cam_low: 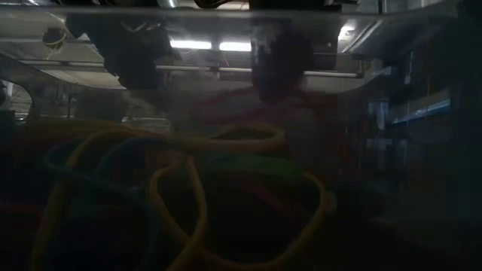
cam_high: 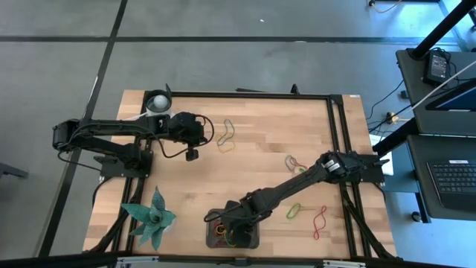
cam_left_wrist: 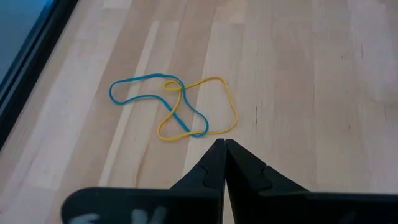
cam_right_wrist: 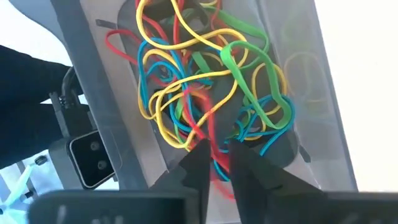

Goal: Pick and place rubber bands into bin
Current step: Put the blue rubber band into the black bin

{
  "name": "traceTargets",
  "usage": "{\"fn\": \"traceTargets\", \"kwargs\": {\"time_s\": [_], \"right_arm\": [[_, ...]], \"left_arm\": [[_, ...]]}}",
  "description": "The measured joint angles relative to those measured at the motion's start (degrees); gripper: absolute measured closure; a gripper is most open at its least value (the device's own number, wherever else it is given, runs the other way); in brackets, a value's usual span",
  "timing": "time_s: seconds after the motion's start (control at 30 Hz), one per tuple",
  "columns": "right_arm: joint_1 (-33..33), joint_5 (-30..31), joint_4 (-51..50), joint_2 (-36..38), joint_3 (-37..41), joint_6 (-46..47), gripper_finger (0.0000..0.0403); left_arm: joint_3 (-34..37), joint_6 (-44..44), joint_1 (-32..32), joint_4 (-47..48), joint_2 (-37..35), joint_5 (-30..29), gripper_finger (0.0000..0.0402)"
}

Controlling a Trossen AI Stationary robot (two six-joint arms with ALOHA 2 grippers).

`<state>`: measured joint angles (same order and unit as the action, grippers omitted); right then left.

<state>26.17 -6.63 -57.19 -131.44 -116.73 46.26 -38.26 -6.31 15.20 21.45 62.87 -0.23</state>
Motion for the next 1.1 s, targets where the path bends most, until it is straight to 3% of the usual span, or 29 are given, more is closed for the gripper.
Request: {"fn": "traceTargets", "kwargs": {"time_s": [0.2,0.33,0.53,0.7,0.87,1.1], "right_arm": [[0.0,0.4,-3.1,0.7,0.0,-0.7,0.0292],[0.0,5.2,-7.3,2.7,0.0,-0.5,0.0282],[0.2,16.4,-10.6,6.7,0.0,-1.5,0.0294],[1.1,24.4,-17.2,9.8,0.7,-0.8,0.0336],[2.7,29.3,-15.4,18.0,12.7,5.6,0.0396],[4.9,29.4,-0.5,38.6,40.6,16.8,0.0392]], "left_arm": [[0.0,0.1,0.0,0.0,0.0,0.0,0.0398],[0.0,0.1,0.0,-0.2,0.0,0.0,0.0398],[0.0,0.1,0.0,-0.3,0.0,0.0,0.0398],[0.0,0.5,0.0,-0.3,0.0,0.0,0.0398],[0.0,1.0,0.0,-0.5,0.0,0.0,0.0398],[0.0,1.0,0.0,-0.7,0.0,-0.1,0.0398]]}}
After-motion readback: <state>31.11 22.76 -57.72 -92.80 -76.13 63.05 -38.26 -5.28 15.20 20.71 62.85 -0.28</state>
